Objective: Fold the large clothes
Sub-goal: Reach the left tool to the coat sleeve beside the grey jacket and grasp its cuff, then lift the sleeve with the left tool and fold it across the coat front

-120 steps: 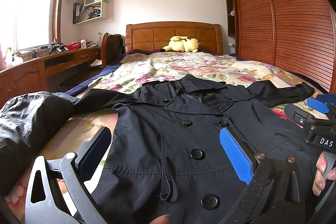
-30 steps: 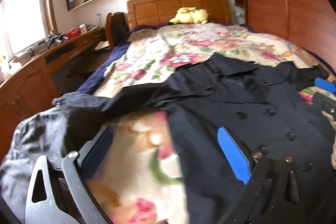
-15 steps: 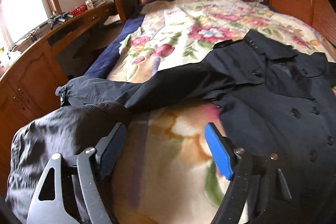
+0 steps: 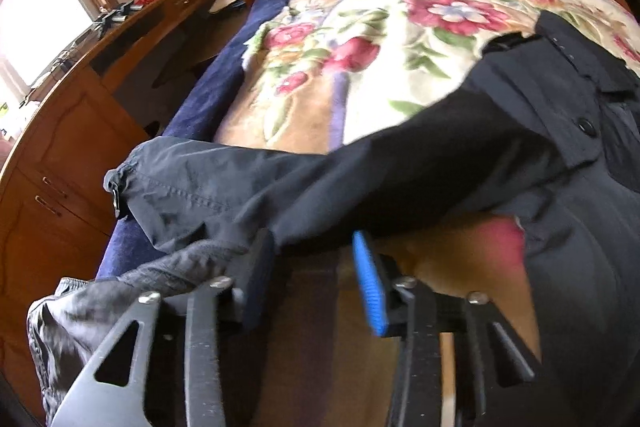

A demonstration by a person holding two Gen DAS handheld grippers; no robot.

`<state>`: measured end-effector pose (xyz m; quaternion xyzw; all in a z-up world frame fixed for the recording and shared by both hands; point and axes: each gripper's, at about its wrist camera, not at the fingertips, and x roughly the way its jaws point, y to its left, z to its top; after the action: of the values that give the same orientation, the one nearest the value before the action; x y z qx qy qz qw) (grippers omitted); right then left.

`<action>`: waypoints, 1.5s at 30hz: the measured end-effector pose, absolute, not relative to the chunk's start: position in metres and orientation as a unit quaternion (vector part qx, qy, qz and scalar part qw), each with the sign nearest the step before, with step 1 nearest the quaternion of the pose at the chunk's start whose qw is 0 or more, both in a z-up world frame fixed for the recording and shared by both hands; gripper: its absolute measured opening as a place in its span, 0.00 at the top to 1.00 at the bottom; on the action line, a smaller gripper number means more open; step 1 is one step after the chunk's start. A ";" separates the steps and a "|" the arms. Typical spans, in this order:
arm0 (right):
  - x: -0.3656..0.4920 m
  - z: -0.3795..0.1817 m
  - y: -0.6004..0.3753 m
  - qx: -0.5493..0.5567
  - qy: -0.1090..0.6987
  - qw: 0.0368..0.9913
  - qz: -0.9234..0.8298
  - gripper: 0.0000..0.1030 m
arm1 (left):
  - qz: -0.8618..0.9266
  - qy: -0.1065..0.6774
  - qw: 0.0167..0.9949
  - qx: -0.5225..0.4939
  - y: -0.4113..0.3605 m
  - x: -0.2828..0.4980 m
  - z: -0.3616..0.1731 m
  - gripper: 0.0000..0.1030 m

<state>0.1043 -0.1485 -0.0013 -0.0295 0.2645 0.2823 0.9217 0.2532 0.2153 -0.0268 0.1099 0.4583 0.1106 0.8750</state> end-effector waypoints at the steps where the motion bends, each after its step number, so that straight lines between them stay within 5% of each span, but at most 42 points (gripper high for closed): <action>1: 0.105 -0.002 -0.149 -0.029 0.267 0.920 0.284 0.00 | 0.110 0.456 0.877 0.106 0.218 0.254 -0.026 0.81; 5: 0.110 -0.004 -0.150 -0.024 0.272 0.918 0.287 0.00 | 0.099 0.444 0.884 0.107 0.214 0.254 -0.022 0.96; 24: 0.106 0.012 -0.195 0.033 0.240 0.939 0.245 0.00 | -0.033 0.341 0.932 0.122 0.056 0.204 0.076 0.97; 26: 0.106 0.010 -0.195 0.036 0.243 0.938 0.244 0.00 | -0.052 0.341 0.930 0.123 0.043 0.193 0.073 0.91; 28: 0.106 0.008 -0.194 0.038 0.246 0.938 0.243 0.00 | -0.072 0.340 0.930 0.118 0.035 0.179 0.070 0.71; 30: 0.108 0.007 -0.191 0.038 0.247 0.937 0.243 0.00 | -0.082 0.335 0.932 0.109 0.034 0.165 0.069 0.63; 45: 0.105 0.021 -0.187 0.016 0.247 0.937 0.245 0.02 | -0.033 0.271 0.961 0.041 0.106 0.097 0.062 0.33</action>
<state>0.1053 -0.1871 0.0205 0.0162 0.2474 0.2449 0.9373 0.0968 0.1055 0.0616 0.0411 0.2705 -0.0333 0.9613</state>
